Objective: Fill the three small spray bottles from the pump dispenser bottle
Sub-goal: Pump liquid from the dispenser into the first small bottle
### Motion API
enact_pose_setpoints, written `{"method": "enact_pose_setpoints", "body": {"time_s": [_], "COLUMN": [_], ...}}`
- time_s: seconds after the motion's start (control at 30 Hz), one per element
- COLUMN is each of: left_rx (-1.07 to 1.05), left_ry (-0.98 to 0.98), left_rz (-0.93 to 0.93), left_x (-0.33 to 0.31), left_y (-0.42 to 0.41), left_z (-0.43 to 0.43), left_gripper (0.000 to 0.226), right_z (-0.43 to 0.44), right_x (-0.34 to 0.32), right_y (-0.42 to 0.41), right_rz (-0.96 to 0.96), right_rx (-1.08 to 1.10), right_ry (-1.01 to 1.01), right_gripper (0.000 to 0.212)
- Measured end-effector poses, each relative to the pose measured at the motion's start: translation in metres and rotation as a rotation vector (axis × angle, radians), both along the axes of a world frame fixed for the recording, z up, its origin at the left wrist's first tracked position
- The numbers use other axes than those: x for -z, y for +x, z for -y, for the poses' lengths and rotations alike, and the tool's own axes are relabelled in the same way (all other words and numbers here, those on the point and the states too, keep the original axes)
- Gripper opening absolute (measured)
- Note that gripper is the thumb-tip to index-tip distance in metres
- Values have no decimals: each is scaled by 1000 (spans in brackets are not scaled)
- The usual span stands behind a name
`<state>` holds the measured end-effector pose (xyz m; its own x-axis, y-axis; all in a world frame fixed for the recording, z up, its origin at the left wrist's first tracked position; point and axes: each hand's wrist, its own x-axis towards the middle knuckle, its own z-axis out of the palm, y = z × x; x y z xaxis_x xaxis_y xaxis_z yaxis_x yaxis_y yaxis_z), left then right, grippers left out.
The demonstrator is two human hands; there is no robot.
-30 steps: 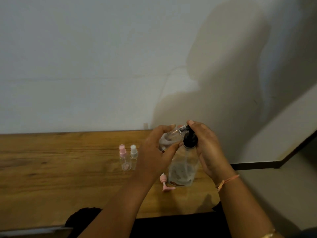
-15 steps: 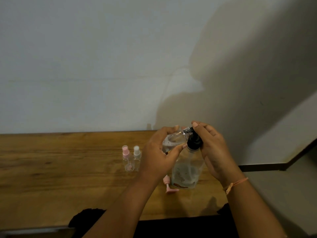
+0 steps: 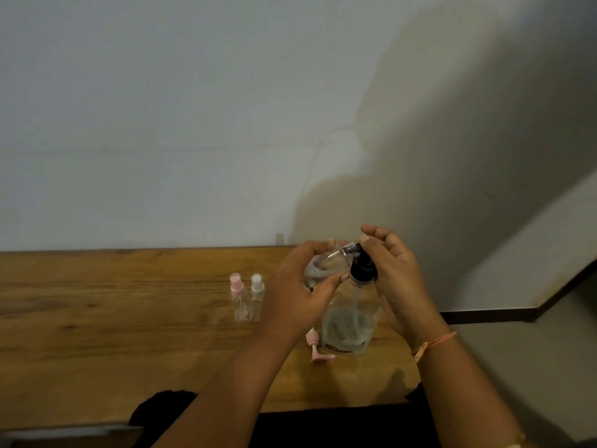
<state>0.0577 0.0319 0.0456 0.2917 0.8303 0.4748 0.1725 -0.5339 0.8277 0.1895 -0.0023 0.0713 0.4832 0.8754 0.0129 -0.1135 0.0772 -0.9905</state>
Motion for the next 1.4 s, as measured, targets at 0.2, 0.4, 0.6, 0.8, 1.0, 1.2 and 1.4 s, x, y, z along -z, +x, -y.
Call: {"method": "enact_pose_setpoints", "body": {"time_s": [0.2, 0.4, 0.6, 0.8, 1.0, 1.2, 1.4], "left_rx": [17, -16, -10, -6, -16, -16, -13], "left_ry": [30, 4, 1, 4, 3, 8, -5], "left_rz": [26, -9, -2, 6, -35, 16, 36], "left_x": [2, 1, 2, -1, 4, 0, 2], "left_y": [0, 1, 1, 0, -2, 1, 2], "left_z": [1, 1, 1, 1, -2, 1, 1], "left_gripper": [37, 42, 39, 42, 37, 43, 37], "right_z": [1, 0, 2, 2, 2, 1, 1], "right_x": [-2, -3, -3, -1, 1, 1, 1], "right_y": [-5, -5, -6, -5, -3, 0, -1], "right_rz": [-9, 5, 12, 23, 89, -70, 25], "right_rx": [29, 55, 52, 37, 25, 12, 32], "right_ry": [-1, -8, 5, 16, 13, 44, 43], "right_gripper": [16, 19, 17, 21, 20, 16, 14]}}
